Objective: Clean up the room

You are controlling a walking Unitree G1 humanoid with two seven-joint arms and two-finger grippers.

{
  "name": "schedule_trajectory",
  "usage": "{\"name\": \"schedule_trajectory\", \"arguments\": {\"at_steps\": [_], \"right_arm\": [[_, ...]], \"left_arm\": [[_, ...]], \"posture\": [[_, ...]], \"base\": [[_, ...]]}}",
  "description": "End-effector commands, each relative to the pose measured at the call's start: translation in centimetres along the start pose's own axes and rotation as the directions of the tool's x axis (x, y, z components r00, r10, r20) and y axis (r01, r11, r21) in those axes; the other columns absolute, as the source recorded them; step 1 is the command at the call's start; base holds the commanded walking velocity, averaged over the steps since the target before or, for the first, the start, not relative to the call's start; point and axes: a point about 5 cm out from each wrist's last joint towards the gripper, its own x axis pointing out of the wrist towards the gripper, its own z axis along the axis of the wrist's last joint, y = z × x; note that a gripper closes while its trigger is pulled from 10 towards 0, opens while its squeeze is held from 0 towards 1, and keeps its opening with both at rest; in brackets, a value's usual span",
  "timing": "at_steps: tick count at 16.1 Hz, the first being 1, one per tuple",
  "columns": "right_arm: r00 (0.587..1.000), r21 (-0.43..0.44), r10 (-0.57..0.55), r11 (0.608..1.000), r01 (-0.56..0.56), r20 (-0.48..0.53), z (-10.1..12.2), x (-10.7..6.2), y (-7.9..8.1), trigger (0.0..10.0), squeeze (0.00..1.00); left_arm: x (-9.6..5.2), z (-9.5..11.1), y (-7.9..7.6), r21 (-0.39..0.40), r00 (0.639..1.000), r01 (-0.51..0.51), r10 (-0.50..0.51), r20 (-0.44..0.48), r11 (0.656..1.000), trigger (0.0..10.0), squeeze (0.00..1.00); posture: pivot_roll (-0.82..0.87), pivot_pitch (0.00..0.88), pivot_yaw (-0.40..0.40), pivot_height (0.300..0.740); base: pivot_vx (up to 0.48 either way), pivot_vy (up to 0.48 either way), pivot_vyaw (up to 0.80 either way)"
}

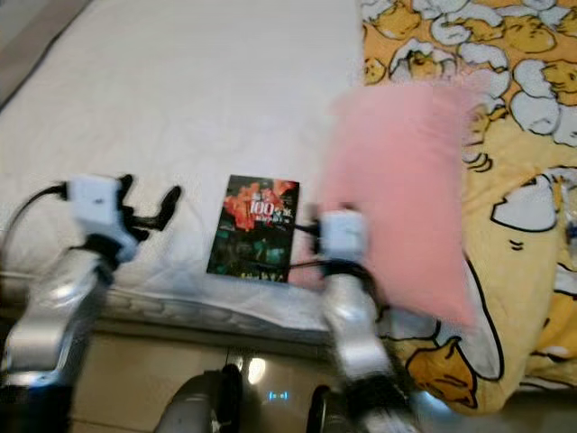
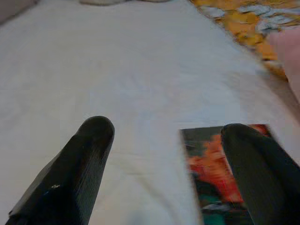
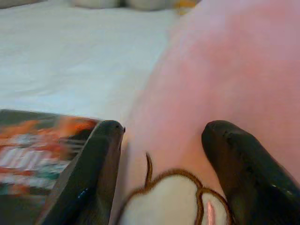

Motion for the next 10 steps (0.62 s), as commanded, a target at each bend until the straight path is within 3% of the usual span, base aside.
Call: {"name": "schedule_trajectory", "arguments": {"at_steps": [1, 4, 5, 6, 7, 8, 9, 10], "right_arm": [[0.999, -0.016, -0.043, 0.999, 0.042, -0.001, 0.2, -0.9, -1.0, 10.0, 0.0], [0.997, -0.004, -0.082, 0.997, 0.082, 0.011, 1.1, -3.2, -2.3, 10.0, 0.0], [0.994, 0.0, -0.111, 0.994, 0.111, 0.009, 1.9, -4.8, -3.6, 10.0, 0.0], [0.986, -0.002, -0.164, 0.987, 0.164, 0.009, 2.7, -5.4, -5.4, 10.0, 0.0], [0.983, -0.004, -0.184, 0.983, 0.184, 0.009, 3.1, -5.6, -6.0, 10.0, 0.0], [0.977, 0.008, -0.213, 0.977, 0.213, 0.01, 3.7, -5.6, -6.8, 10.0, 0.0], [0.97, -0.007, -0.24, 0.971, 0.24, 0.027, 5.0, -6.1, -7.8, 10.0, 0.0], [0.965, -0.011, -0.26, 0.965, 0.261, 0.041, 5.5, -6.3, -8.4, 10.0, 0.43]], "left_arm": [[0.5, -0.3, -0.7, -0.009, 0.999, 0.038, -0.038, 0.004, 0.999, 10.0, 0.0], [1.6, -1.7, -1.7, -0.049, 0.997, 0.057, -0.06, -0.047, 0.997, 10.0, 0.0], [2.2, -3.1, -2.5, -0.101, 0.993, 0.045, -0.056, -0.102, 0.994, 10.0, 0.0], [2.7, -3.6, -3.1, -0.12, 0.992, 0.043, -0.057, -0.114, 0.992, 10.0, 0.0], [2.8, -3.6, -3.2, -0.122, 0.992, 0.044, -0.058, -0.112, 0.992, 10.0, 0.0], [3.0, -3.6, -3.0, -0.097, 0.993, 0.036, -0.047, -0.112, 0.995, 10.0, 0.0], [3.4, -3.7, -2.5, -0.003, 0.989, 0.009, -0.01, -0.146, 1.0, 10.0, 0.0], [3.5, -3.5, -3.2, -0.021, 0.99, 0.056, -0.058, -0.131, 0.998, 10.0, 1.0]], "posture": [[0.11, 0.133, 0.034, 0.736], [0.05, 0.051, 0.034, 0.736], [0.01, 0.0, 0.04, 0.736], [0.0, 0.0, 0.044, 0.736], [0.0, 0.0, 0.044, 0.736], [-0.01, 0.0, 0.049, 0.736], [-0.03, 0.0, 0.052, 0.736], [-0.04, 0.0, 0.051, 0.736]], "base": [[0.0, 0.0, 0.0], [0.0, 0.0, 0.0], [0.0, 0.0, 0.0], [0.0, 0.0, 0.0], [0.0, 0.0, 0.0], [0.0, 0.0, 0.0], [0.0, 0.0, 0.0], [0.0, 0.0, 0.0]]}}
